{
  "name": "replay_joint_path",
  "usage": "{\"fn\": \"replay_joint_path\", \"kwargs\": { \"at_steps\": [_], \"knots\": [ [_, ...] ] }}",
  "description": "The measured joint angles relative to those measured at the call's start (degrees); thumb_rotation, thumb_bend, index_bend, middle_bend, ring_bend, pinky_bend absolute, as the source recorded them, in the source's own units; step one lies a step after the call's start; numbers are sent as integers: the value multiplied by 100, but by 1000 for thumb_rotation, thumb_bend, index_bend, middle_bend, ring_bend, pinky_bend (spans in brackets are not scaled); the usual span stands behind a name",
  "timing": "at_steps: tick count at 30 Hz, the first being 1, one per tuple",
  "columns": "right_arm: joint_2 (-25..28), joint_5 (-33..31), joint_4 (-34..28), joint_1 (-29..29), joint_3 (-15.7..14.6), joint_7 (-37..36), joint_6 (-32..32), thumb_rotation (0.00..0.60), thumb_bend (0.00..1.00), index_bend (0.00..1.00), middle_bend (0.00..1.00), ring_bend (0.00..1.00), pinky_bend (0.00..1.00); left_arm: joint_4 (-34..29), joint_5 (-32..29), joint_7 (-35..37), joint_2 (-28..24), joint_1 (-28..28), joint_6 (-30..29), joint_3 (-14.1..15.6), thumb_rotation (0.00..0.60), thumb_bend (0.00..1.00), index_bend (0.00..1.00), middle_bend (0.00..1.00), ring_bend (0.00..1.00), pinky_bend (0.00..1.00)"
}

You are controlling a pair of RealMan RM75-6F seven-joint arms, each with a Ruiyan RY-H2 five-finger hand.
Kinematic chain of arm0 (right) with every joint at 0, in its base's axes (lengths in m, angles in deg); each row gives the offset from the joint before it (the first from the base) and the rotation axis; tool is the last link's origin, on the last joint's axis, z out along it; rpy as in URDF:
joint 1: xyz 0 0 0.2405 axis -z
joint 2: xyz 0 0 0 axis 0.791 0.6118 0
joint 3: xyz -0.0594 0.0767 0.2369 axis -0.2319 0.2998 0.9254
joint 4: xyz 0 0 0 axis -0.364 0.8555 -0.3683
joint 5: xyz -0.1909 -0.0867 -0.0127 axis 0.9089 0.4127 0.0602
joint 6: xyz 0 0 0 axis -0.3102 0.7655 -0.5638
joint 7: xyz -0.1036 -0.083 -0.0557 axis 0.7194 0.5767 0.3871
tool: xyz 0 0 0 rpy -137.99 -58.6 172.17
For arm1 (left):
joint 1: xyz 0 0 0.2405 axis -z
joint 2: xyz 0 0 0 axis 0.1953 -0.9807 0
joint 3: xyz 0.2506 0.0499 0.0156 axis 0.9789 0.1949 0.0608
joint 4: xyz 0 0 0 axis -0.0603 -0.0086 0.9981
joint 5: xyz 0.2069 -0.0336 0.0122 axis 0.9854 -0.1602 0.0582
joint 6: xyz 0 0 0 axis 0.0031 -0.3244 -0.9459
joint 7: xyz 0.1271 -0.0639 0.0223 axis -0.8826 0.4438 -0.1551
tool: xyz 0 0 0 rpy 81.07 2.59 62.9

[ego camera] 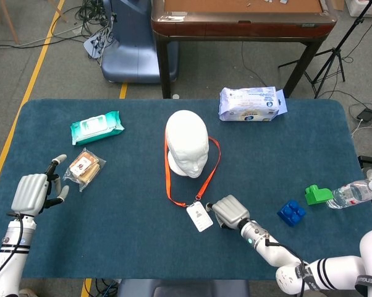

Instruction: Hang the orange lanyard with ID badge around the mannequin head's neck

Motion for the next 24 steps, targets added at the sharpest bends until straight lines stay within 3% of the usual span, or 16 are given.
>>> {"fn": "replay_joint_path", "kwargs": {
  "at_steps": [24],
  "knots": [
    [125, 126, -203, 128, -158, 53, -7, 600, 834, 288, 1000, 1000, 1000, 21, 9, -11, 55, -10, 30, 2, 600, 359, 149, 727, 727, 910]
  ]
}}
